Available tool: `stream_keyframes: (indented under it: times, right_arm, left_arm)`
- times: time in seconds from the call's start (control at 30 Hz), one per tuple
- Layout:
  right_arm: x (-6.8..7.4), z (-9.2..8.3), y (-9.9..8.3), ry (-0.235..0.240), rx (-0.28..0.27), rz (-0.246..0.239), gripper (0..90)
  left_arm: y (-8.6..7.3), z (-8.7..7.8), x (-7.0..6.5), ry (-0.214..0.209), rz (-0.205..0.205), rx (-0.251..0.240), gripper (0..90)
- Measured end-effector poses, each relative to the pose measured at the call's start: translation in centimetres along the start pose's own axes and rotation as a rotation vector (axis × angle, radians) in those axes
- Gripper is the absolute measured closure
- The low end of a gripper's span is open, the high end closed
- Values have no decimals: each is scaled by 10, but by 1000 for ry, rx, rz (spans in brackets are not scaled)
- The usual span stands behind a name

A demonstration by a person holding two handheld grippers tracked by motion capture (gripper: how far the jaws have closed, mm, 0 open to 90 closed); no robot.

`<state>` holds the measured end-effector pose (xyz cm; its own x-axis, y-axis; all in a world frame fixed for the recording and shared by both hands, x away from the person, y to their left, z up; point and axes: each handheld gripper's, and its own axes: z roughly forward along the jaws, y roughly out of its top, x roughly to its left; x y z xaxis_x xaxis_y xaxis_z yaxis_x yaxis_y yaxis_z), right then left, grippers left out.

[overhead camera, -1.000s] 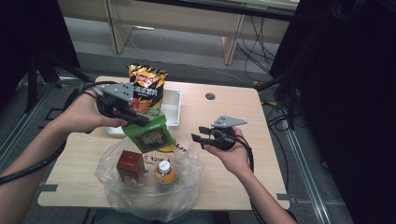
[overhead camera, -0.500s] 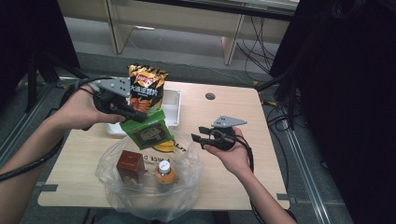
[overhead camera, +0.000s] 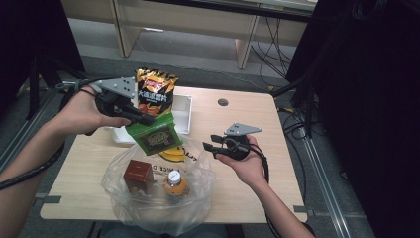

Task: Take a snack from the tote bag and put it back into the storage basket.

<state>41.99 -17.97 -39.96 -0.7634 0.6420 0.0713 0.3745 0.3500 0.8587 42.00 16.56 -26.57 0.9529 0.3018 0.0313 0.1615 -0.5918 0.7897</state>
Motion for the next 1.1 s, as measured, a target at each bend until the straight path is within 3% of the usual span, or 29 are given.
stream_keyframes:
  times: [0.1, 0.2, 0.47, 0.53, 0.57, 0.87, 1.1]
  right_arm:
    - [1, 0, 0, 2, 2, 14, 556]
    - [0, 0, 0, 0, 2, 5, 556]
    - [1, 1, 0, 5, -1, 8, 556]
    - [0, 1, 0, 2, 0, 4, 556]
    - [1, 1, 0, 3, 1, 8, 556]
    - [1, 1, 0, 4, -2, 5, 556]
    - [1, 2, -1, 4, 2, 8, 556]
  left_arm:
    - [1, -1, -1, 2, -15, -4, 900]
    - [2, -2, 0, 3, 8, 0, 900]
    - [3, -5, 0, 15, -8, -7, 900]
    - [4, -6, 1, 13, 7, -7, 900]
    - [5, -6, 1, 17, -5, -7, 900]
    - [7, -12, 3, 26, 5, -14, 900]
    - [11, -21, 6, 53, 5, -41, 900]
